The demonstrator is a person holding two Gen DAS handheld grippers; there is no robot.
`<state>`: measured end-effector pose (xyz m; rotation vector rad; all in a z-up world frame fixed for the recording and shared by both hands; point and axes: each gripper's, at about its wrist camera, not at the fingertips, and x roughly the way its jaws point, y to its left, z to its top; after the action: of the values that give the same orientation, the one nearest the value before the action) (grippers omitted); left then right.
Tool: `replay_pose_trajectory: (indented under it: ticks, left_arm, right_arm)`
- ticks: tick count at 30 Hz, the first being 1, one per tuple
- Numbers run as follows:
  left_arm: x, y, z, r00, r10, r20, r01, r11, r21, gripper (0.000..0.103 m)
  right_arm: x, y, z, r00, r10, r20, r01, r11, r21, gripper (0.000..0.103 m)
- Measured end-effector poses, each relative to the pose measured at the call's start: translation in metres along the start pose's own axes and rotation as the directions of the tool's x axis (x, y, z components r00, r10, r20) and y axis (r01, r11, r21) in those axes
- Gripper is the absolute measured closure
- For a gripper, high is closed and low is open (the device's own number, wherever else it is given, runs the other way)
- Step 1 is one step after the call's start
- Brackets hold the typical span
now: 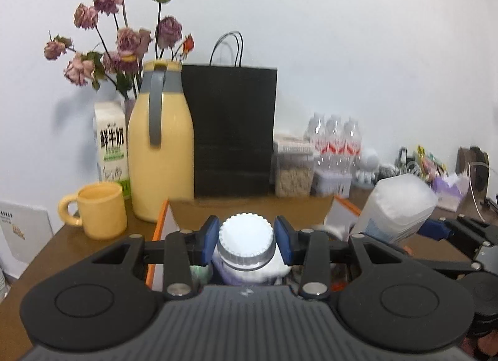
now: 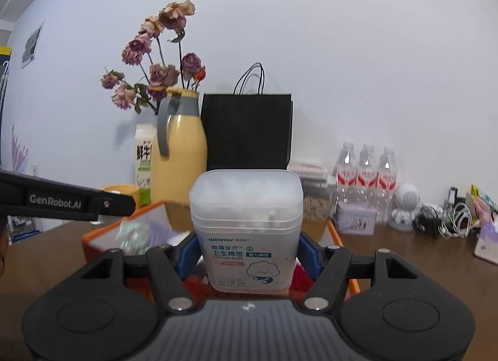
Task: Organize objects
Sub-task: 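Carry the ridged cap and swab container into the box and open both grippers, then withdraw both grippers from the box back over the table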
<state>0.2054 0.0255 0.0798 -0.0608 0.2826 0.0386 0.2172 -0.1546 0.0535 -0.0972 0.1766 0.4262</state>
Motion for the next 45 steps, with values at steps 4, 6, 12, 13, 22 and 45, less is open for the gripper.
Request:
replay_pose_trajectory:
  ticks: [4, 6, 12, 13, 22, 45]
  left_arm:
    - [0.021, 0.004, 0.015, 1.000, 0.012, 0.017, -0.011, 1.000, -0.021, 0.063]
    - [0.033, 0.008, 0.019, 1.000, 0.021, 0.012, -0.021, 0.999, -0.038, 0.063]
    - [0.072, 0.021, 0.024, 0.999, 0.039, -0.021, -0.041, 0.996, -0.084, 0.063]
    - [0.078, 0.022, 0.024, 0.999, 0.044, -0.030, -0.046, 0.995, -0.088, 0.063]
    - [0.116, 0.031, 0.019, 0.993, 0.051, -0.106, -0.059, 0.996, -0.074, 0.062]
    - [0.103, 0.032, 0.019, 0.993, 0.083, -0.086, -0.089, 0.993, -0.073, 0.000]
  right_arm:
    - [0.030, 0.000, 0.019, 1.000, 0.004, -0.001, -0.004, 1.000, 0.003, 0.038]
    - [0.047, 0.001, 0.025, 1.000, 0.004, -0.010, -0.004, 1.000, 0.004, 0.038]
    - [0.099, 0.001, 0.033, 0.998, 0.010, -0.064, -0.008, 1.000, 0.028, 0.039]
    - [0.106, 0.000, 0.033, 0.997, 0.009, -0.075, -0.006, 0.999, 0.037, 0.039]
    - [0.150, -0.011, 0.031, 0.985, 0.010, -0.170, 0.002, 0.998, 0.070, 0.038]
    - [0.127, -0.024, 0.027, 0.979, -0.002, -0.206, 0.019, 0.997, 0.080, 0.000]
